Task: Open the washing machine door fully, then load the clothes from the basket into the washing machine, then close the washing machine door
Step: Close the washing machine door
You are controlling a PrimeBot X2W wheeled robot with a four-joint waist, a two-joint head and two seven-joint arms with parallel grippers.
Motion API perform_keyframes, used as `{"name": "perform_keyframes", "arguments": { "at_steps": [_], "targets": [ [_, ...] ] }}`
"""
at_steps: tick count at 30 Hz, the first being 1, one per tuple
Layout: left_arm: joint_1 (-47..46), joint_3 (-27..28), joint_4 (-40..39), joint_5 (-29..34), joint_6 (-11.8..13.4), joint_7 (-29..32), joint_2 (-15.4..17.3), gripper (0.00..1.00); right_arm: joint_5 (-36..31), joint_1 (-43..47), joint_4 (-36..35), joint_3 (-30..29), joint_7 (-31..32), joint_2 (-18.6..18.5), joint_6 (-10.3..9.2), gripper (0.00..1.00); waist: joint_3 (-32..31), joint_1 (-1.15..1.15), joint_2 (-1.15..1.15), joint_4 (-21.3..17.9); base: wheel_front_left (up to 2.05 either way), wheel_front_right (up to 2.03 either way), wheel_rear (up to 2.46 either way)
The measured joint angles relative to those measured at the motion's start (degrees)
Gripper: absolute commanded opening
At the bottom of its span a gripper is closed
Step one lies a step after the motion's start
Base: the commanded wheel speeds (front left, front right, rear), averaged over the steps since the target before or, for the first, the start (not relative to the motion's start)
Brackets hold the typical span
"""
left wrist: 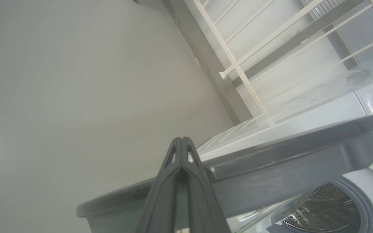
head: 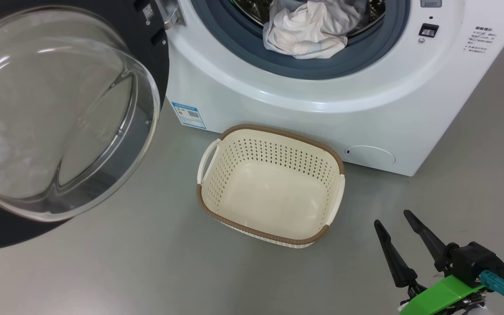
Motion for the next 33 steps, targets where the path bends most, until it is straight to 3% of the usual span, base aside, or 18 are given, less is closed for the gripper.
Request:
{"name": "perform_keyframes", "arguments": {
  "at_steps": [13, 28, 33],
  "targets": [
    [1.05, -2.19, -3.41, -2.35, 0.09, 5.13, 0.22, 0.0, 0.0, 0.02, -0.01, -0.25, 0.0, -0.15, 0.0, 1.0, -0.78, 0.0, 0.0, -0.36, 0.0, 0.0, 0.0],
    [10.11, -4.75, -18.51, -7.08, 0.35, 14.54, 1.55, 0.0, 0.0, 0.39, 0.05, -0.89, 0.0, 0.18, 0.0, 1.0, -3.49, 0.0, 0.0, 0.66, 0.0, 0.0, 0.0],
    [12.06, -6.1, -25.8, -10.33, 0.27, 17.9, 0.12, 0.0, 0.0, 1.5, 0.01, -1.3, 0.0, 0.23, 0.0, 1.0, -4.18, 0.0, 0.0, 0.82, 0.0, 0.0, 0.0]
  ]
}}
